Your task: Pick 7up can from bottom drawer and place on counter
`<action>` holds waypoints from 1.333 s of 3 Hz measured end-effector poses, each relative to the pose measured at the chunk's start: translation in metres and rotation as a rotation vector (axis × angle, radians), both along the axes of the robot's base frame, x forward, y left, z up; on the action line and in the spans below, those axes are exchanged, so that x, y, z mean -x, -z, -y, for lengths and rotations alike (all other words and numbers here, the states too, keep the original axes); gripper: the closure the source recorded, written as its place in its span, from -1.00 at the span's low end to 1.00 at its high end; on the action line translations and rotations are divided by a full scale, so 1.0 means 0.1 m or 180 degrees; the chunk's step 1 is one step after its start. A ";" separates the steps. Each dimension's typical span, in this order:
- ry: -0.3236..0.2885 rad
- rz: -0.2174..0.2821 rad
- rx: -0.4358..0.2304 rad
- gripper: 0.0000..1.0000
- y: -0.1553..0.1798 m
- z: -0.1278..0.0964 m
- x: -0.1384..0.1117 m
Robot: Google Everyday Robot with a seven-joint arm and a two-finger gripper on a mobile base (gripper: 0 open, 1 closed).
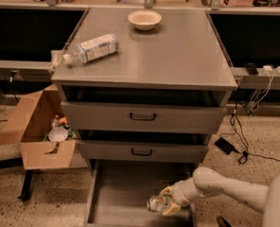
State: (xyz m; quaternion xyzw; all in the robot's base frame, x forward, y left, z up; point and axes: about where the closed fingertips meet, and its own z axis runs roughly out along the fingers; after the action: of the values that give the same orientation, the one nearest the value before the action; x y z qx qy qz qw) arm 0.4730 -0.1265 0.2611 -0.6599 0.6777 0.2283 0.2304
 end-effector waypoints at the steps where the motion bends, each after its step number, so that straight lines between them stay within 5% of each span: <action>1: -0.0196 0.0397 -0.0095 1.00 -0.79 -0.03 0.25; 2: -0.0379 0.0778 -0.0053 1.00 -1.61 -0.05 0.67; 3: -0.0374 0.0751 -0.0050 1.00 -1.56 -0.05 0.66; 4: -0.0321 0.0889 -0.0301 1.00 -1.92 0.00 0.46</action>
Offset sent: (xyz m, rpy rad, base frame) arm -0.1061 0.0067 0.2379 0.0037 -0.3652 0.1687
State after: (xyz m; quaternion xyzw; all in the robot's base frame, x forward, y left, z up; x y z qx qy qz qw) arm 0.4271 -0.1266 0.4536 -0.7069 0.5935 0.1773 0.3415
